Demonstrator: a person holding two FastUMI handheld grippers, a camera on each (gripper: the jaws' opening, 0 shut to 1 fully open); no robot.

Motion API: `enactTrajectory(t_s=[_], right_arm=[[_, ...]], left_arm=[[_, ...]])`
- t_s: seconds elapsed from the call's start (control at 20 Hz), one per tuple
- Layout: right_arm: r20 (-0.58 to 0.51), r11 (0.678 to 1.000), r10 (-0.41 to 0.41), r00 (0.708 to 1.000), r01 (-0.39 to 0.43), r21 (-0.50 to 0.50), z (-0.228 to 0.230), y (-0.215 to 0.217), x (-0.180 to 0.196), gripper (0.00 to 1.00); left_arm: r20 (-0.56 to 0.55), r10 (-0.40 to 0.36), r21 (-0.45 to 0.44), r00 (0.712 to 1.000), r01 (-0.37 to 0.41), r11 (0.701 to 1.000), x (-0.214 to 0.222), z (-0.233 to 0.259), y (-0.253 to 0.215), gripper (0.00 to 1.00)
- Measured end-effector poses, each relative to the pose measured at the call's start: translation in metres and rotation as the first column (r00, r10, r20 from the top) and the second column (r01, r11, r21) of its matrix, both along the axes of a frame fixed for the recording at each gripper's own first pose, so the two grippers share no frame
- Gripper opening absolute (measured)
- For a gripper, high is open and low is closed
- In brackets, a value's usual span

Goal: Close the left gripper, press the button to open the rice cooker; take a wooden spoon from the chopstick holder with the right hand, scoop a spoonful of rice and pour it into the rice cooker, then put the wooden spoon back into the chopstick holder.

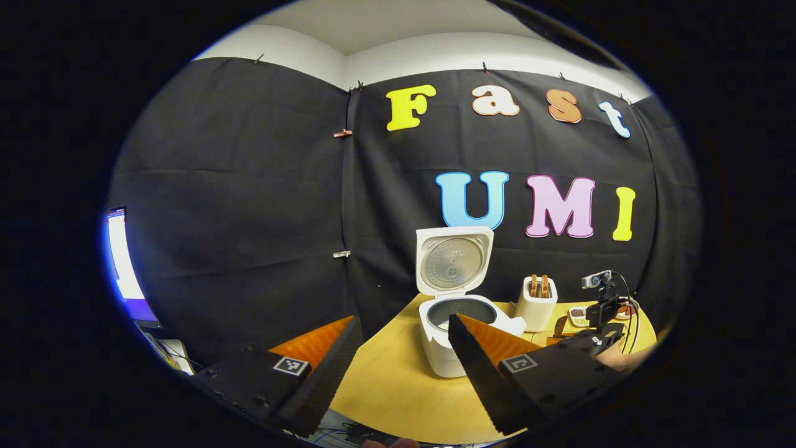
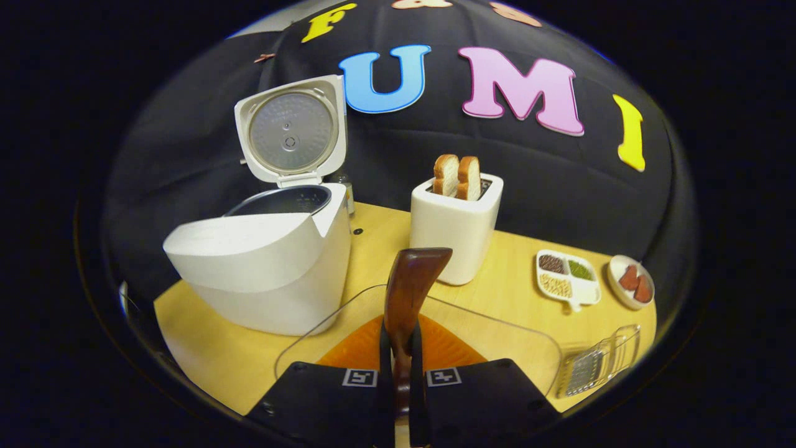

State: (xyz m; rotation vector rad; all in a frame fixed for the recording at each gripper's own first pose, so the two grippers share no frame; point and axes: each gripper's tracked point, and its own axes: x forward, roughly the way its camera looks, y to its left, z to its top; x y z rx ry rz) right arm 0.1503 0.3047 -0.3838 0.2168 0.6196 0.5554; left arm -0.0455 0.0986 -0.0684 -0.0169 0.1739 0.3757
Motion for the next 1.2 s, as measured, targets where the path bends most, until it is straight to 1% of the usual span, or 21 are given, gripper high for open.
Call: enactTrajectory(t_s=[0.15,0.25,0.3,0.4,0.45,0.55,0.6,0.65,0.7,0.75,0.8,0.9,1.05,1.2], right_arm=[[-0.132,0.988,-0.080,0.988,0.096,0.118,-0.004,-0.009,0.000,0.14],[-0.217,0.966,-0.140,0.966,0.181,0.182,-0.006,-0.022,0.000,0.14],[-0.259,0.950,-0.173,0.950,0.230,0.211,-0.009,-0.032,-0.001,0.14],[-0.363,0.903,-0.224,0.905,0.333,0.273,-0.014,-0.044,-0.002,0.14],[-0.408,0.873,-0.243,0.880,0.382,0.302,-0.016,-0.050,-0.002,0.14],[-0.480,0.794,-0.246,0.842,0.459,0.398,-0.009,-0.056,0.004,0.14],[-0.501,0.754,-0.243,0.831,0.487,0.441,-0.003,-0.059,0.006,0.14],[-0.500,0.730,-0.245,0.831,0.498,0.468,0.004,-0.063,0.010,0.14],[-0.487,0.721,-0.249,0.837,0.496,0.484,0.011,-0.069,0.013,0.14],[-0.477,0.718,-0.258,0.841,0.496,0.487,0.013,-0.075,0.014,0.14],[-0.474,0.712,-0.266,0.839,0.503,0.490,0.014,-0.081,0.013,0.14],[-0.474,0.692,-0.276,0.836,0.515,0.505,0.019,-0.089,0.014,0.13],[-0.481,0.656,-0.303,0.823,0.546,0.521,0.031,-0.103,0.017,0.14],[-0.474,0.620,-0.332,0.816,0.567,0.542,0.051,-0.118,0.019,0.13]], left_arm=[[0.016,0.008,-0.007,1.000,-0.008,1.000,-0.001,0.001,-0.004,0.96],[0.021,-0.020,-0.017,1.000,0.020,1.000,0.008,-0.002,-0.009,0.96],[0.024,-0.037,-0.013,0.999,0.037,0.999,0.014,-0.002,-0.011,0.96],[0.025,-0.060,-0.005,0.998,0.060,0.998,0.027,-0.001,-0.010,0.97],[0.036,-0.068,-0.001,0.997,0.068,0.998,0.033,0.003,-0.010,0.97],[0.042,-0.077,0.003,0.996,0.077,0.997,0.045,0.007,-0.009,0.96],[0.040,-0.079,0.008,0.996,0.079,0.997,0.049,0.008,-0.010,0.97],[0.044,-0.080,0.016,0.996,0.079,0.997,0.052,0.011,-0.009,0.96],[0.047,-0.082,0.022,0.996,0.081,0.996,0.055,0.014,-0.009,0.97],[0.047,-0.084,0.026,0.995,0.083,0.996,0.056,0.015,-0.009,0.96],[0.052,-0.088,0.028,0.995,0.087,0.996,0.056,0.017,-0.010,0.96],[0.051,-0.103,0.032,0.993,0.101,0.994,0.055,0.017,-0.011,0.97],[0.046,-0.128,0.039,0.991,0.127,0.991,0.054,0.017,-0.009,0.97],[0.057,-0.160,0.007,0.985,0.160,0.987,0.056,0.015,-0.008,0.96]])
